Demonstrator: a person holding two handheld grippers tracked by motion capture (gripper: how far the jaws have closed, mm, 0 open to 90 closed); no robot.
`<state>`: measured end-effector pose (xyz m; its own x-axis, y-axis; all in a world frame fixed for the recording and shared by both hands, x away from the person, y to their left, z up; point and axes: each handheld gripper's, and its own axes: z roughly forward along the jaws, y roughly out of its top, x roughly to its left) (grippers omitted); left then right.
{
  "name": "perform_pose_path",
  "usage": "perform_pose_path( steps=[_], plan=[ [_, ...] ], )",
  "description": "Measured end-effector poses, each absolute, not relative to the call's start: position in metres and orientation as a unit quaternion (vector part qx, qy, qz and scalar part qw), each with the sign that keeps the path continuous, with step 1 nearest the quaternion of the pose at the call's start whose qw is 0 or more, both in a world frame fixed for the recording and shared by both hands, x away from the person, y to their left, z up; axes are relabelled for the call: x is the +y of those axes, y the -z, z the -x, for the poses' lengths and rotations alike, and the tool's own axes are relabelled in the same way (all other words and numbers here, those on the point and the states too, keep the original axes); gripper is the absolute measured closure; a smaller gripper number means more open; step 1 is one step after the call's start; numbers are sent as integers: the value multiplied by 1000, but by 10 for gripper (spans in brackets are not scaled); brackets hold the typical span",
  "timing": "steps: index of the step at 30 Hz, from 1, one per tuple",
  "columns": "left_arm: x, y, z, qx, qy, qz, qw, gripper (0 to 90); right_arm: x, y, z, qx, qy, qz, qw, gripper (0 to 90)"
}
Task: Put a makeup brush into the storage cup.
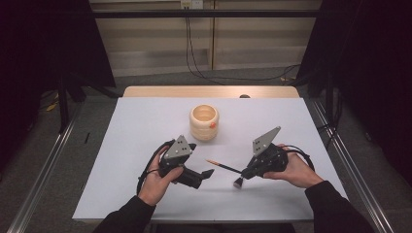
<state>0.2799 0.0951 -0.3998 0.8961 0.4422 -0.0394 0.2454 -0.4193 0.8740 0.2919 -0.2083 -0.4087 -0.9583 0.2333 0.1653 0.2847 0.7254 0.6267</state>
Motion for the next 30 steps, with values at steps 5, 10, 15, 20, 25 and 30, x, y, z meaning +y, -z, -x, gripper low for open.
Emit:
perform_pose_path(
  steps=[5,10,15,20,25,30],
  plan=[
    [96,401,-280,220,-103,-831,500,19,-212,406,-291,-915,373,151,34,861],
    [97,400,-279,221,-102,-821,517,19,-214,405,-289,-907,389,160,22,860],
    [99,398,-277,223,-108,-814,525,18,-215,405,-284,-899,404,171,4,861],
    [100,395,-277,224,-105,-814,526,18,-222,403,-283,-875,447,187,-7,861],
    [97,394,-274,218,-99,-812,533,16,-227,400,-282,-856,480,189,-8,861],
    [96,394,-273,217,-100,-806,542,18,-229,401,-281,-838,511,192,-6,861]
  ],
)
